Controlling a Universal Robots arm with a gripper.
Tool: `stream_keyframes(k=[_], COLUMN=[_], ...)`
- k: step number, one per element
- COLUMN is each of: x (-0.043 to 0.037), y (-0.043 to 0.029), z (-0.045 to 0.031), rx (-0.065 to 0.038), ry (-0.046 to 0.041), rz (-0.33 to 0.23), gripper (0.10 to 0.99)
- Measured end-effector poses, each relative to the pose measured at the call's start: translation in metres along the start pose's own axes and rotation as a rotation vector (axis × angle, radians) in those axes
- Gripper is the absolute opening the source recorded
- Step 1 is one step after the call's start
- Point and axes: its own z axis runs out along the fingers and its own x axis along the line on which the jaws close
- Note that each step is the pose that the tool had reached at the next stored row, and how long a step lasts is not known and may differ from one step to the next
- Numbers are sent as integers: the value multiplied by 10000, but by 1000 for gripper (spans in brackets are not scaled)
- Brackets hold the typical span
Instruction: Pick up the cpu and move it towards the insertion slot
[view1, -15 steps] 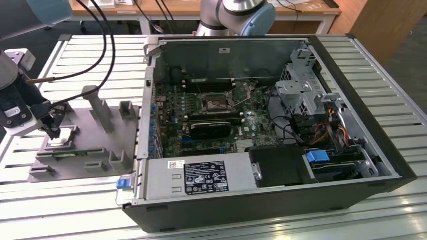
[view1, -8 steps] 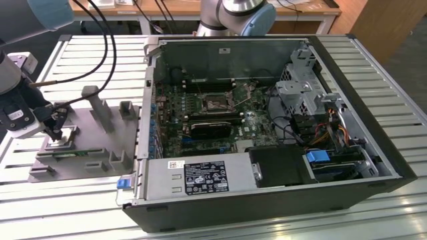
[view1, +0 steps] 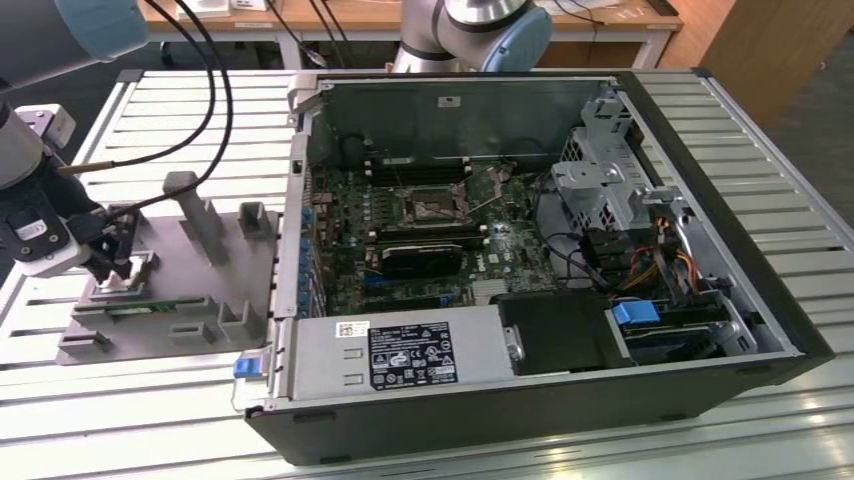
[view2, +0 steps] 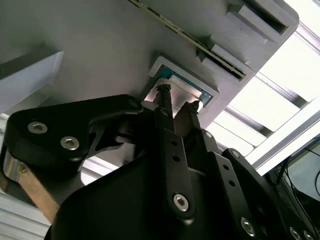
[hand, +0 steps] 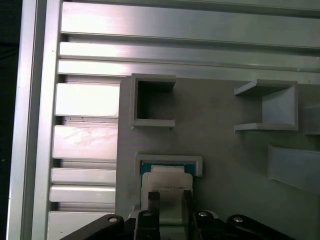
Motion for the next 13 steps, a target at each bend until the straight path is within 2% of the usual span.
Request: stream_keyframes(k=[1,2,3,4,6,7,8,9,10,13], x=[0,0,0,0,0,0,0,0,0,0], y=[0,0,0,0,0,0,0,0,0,0], z=[0,1,1,1,2,2,2,2,2,5], rx=[0,0,0,0,-1,0,0,0,0,-12], ry=[0,0,0,0,0,0,0,-1,0,-1], rz=[0,0,1,0,0,0,0,0,0,1], gripper=[349,349,408,408,525,525,580,580,647,647])
